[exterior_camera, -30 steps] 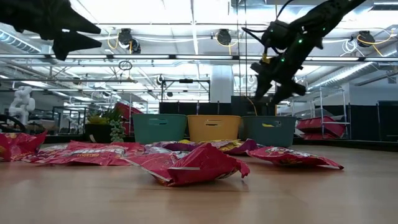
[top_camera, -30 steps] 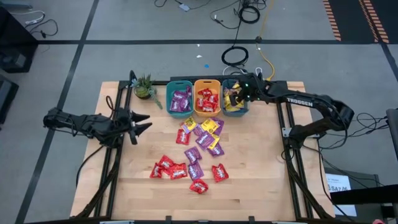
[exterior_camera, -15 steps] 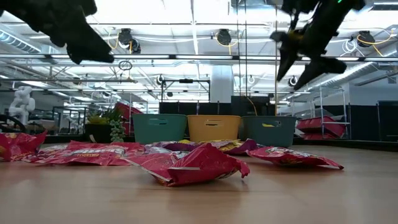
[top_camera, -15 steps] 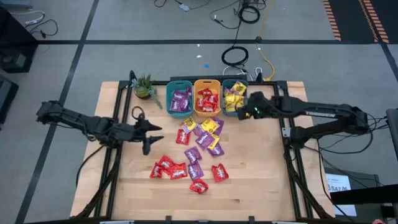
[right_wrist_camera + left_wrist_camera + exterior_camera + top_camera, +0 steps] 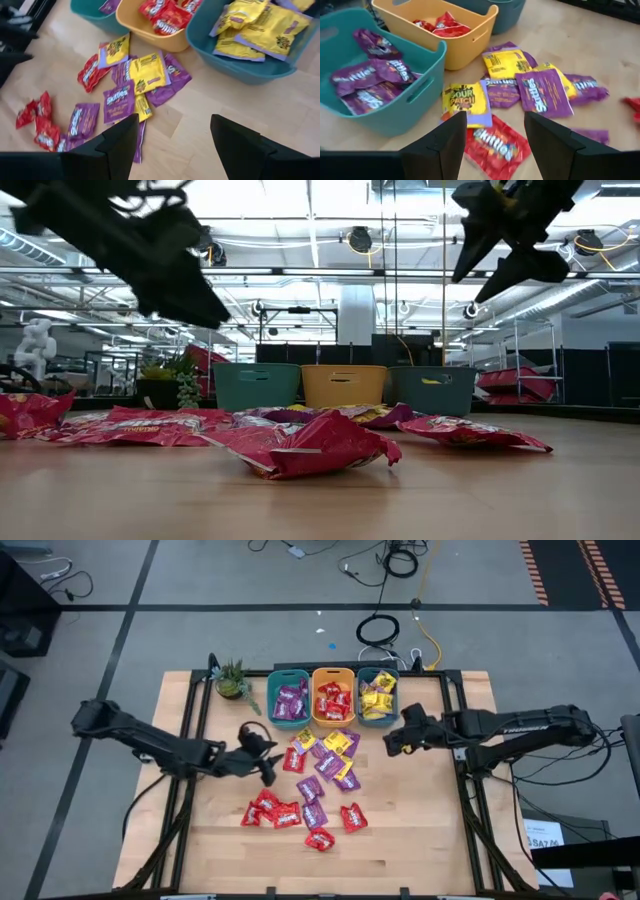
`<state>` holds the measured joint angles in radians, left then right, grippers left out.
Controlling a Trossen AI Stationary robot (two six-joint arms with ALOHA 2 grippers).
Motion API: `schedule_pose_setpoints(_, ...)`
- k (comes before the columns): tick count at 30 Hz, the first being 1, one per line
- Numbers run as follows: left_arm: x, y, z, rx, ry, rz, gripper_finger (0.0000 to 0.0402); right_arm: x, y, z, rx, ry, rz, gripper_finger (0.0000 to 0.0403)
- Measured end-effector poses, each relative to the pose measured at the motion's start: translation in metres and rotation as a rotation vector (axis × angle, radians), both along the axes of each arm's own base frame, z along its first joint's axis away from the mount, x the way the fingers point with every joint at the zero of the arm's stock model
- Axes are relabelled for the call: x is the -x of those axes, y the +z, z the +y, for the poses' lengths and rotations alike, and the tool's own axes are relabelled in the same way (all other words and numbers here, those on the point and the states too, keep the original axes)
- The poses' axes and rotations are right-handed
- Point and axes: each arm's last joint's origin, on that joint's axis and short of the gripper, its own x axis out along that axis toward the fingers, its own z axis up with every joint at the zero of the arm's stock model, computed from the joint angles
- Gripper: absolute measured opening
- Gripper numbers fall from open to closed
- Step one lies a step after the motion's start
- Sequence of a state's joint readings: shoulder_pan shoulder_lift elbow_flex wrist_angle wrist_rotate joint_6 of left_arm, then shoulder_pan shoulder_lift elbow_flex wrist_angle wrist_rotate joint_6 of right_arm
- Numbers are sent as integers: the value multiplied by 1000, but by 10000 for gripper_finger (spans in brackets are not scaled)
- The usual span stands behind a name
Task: Sort candy
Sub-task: Put the red candy into the yellow bin
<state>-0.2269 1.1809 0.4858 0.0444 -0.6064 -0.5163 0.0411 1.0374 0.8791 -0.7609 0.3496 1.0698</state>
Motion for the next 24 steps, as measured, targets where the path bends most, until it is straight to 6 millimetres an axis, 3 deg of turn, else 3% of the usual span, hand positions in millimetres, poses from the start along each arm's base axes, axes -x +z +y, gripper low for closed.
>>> schedule_pose_setpoints(9,-33,-39,-2,72,-16,-17,210,0,0,10,66,146,36,238)
schedule_pose_setpoints(17,-54,-87,2,82,71,133,210,0,0,17,108,231,55,238)
schedule_pose_setpoints(21,-67,-105,2,71,85,168,210,1,0,19,114,252,58,238)
schedule_pose_setpoints(24,-74,-113,-1,155,90,164,200,1,0,22,114,264,57,238)
